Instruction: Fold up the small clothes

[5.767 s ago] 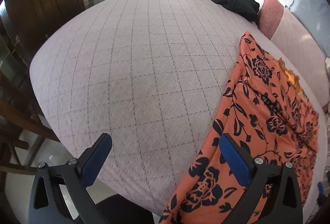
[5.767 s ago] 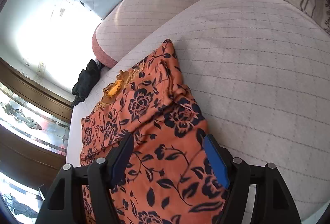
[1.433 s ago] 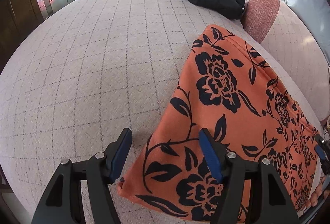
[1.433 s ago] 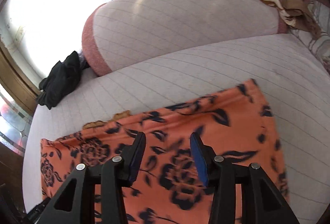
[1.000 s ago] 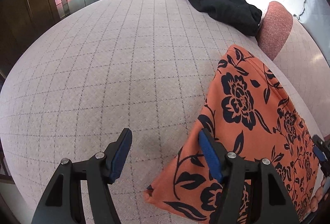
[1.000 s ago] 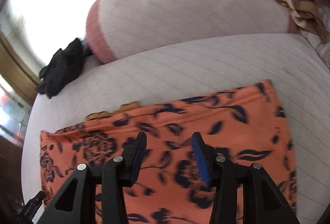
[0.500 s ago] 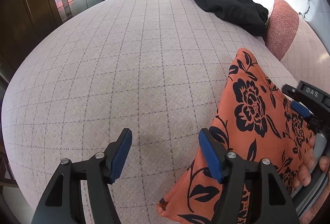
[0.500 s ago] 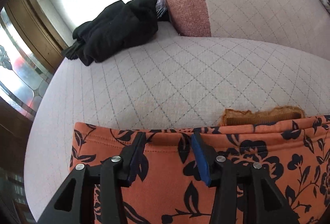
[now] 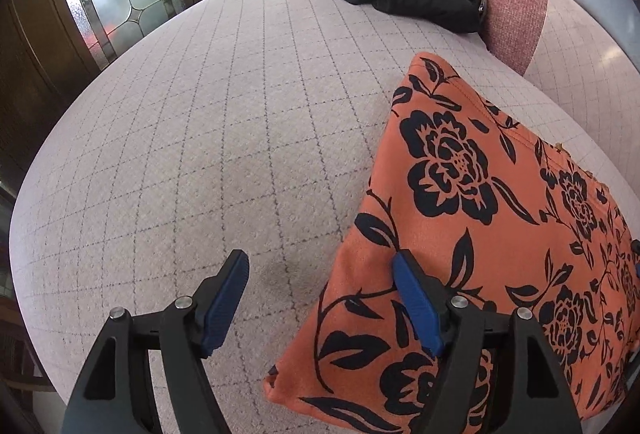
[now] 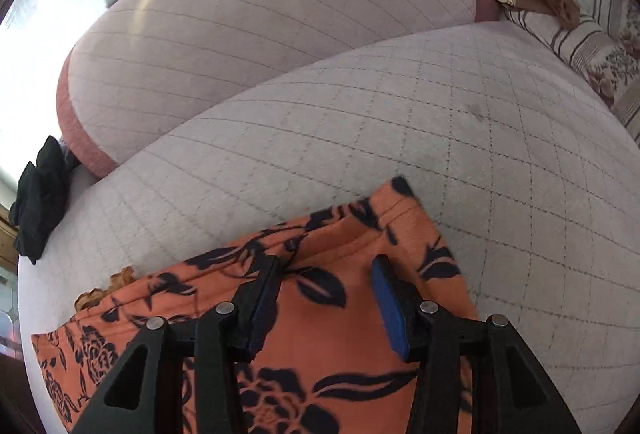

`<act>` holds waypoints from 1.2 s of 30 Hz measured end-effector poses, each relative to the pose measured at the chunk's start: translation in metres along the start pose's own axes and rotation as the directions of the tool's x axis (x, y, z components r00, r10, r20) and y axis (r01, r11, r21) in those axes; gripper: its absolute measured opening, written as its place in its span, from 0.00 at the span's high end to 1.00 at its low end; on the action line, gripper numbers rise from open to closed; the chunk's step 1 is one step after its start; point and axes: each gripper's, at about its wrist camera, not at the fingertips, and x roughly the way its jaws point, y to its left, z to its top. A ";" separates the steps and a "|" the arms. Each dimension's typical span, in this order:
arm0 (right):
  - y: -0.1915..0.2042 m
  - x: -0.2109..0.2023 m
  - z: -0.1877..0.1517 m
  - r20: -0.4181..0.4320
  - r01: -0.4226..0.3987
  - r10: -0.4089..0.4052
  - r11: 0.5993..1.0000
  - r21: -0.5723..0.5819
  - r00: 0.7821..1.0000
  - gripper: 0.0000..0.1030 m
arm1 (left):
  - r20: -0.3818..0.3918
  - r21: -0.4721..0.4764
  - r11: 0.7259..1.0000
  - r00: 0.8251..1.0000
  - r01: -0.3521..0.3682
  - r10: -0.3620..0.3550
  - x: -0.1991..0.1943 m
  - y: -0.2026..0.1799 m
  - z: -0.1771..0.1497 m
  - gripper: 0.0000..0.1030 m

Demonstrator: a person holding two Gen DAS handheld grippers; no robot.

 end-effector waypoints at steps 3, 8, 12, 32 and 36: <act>-0.005 0.001 0.006 0.045 -0.033 0.032 0.999 0.011 0.998 0.51 | 0.012 0.015 1.000 1.000 -0.019 0.019 0.003 -0.006 0.003 0.24; -0.016 -0.030 -0.009 0.078 -0.107 0.107 0.994 -0.016 0.991 0.51 | 0.032 0.002 1.000 0.999 -0.016 0.016 0.000 -0.005 0.008 0.24; -0.029 -0.077 -0.052 0.067 -0.144 0.151 0.984 -0.103 0.986 0.51 | 0.057 -0.025 0.999 0.998 -0.020 0.021 -0.010 0.008 0.006 0.24; -0.114 -0.144 -0.173 -0.123 -0.405 0.420 0.905 0.128 0.899 0.42 | -0.033 -0.238 0.955 0.981 0.178 -0.191 -0.044 0.092 -0.085 0.22; -0.127 -0.128 -0.181 -0.157 -0.440 0.493 0.854 0.279 0.856 0.40 | -0.033 -0.251 0.915 0.942 0.315 -0.333 -0.041 0.079 -0.086 0.22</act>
